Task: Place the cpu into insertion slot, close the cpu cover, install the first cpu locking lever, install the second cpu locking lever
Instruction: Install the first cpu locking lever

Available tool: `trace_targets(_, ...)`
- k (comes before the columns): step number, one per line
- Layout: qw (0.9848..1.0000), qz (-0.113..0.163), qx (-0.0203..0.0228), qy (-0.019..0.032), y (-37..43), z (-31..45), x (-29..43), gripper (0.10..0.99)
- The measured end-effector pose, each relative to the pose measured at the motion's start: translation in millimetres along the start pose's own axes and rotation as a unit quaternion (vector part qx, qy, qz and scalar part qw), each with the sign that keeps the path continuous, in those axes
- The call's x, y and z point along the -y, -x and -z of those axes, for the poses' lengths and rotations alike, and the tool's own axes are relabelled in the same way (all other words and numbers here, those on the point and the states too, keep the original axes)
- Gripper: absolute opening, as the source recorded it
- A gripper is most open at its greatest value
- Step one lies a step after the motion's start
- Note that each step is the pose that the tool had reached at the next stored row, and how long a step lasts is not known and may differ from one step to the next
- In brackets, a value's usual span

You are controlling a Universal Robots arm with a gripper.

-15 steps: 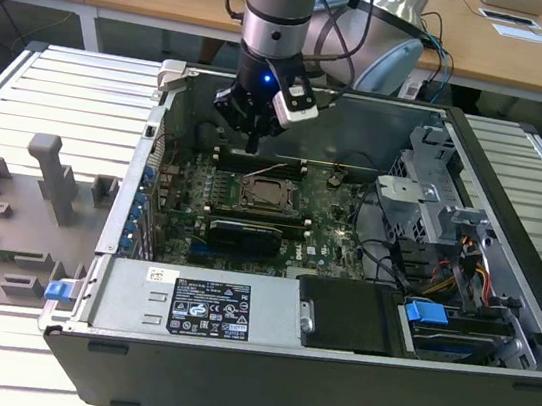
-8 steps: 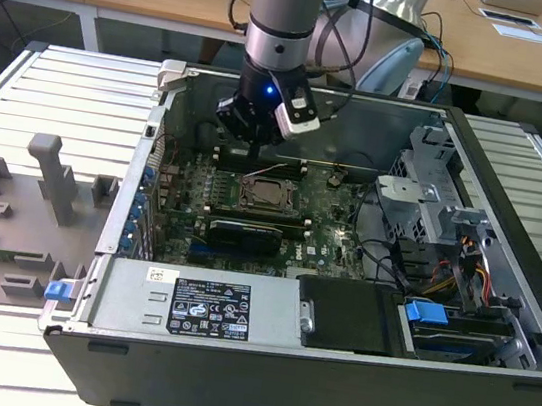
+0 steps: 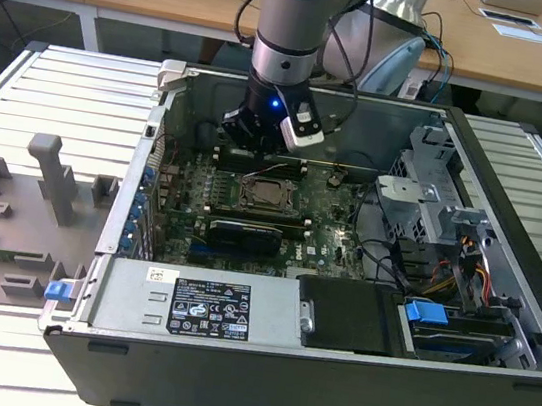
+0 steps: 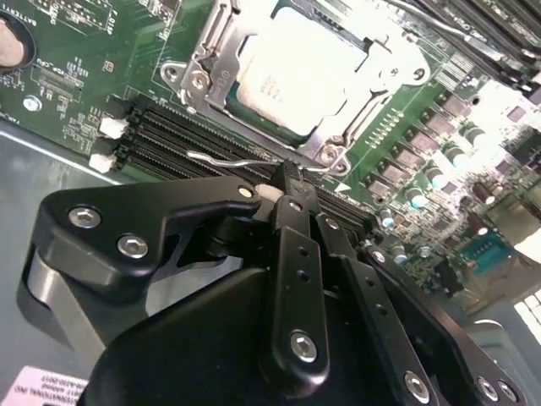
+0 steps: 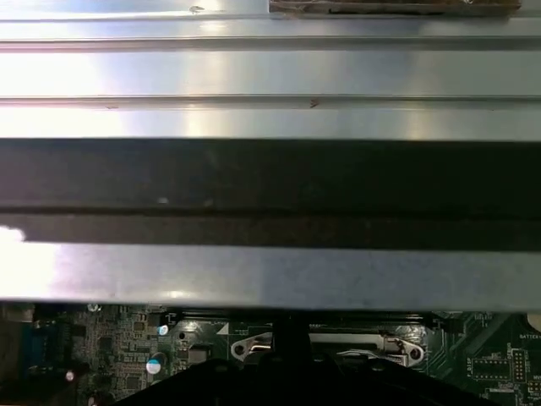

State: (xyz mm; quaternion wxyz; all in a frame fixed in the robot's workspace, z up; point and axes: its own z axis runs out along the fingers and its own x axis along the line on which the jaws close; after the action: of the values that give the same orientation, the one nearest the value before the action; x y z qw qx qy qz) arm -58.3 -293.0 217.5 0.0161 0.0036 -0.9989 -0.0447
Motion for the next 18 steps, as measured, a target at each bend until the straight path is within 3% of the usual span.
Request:
trace_targets(11,1.0,0.0,-0.0069,0.0001,27.7,-10.4,1.0,0.106)
trace_targets(18,1.0,0.0,-0.0078,0.0,32.2,-12.8,4.1,0.106)
